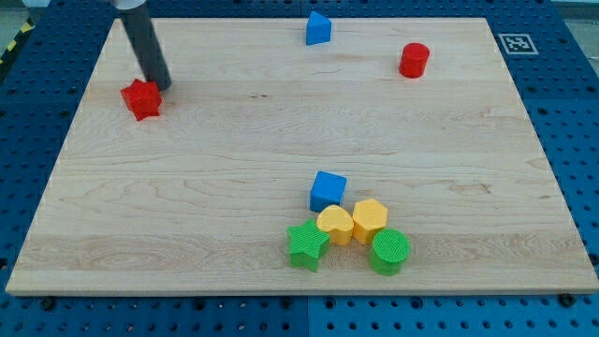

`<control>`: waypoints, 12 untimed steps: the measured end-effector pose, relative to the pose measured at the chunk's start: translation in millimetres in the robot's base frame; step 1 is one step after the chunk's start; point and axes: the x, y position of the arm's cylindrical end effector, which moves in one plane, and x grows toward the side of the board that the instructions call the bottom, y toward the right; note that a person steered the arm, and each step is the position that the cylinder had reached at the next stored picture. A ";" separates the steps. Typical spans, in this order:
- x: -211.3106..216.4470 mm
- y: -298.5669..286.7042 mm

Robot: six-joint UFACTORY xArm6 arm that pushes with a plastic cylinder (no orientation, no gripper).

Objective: Push the blue triangle into the red star

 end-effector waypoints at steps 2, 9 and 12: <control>-89.3 104.1; -107.1 223.1; -70.7 174.3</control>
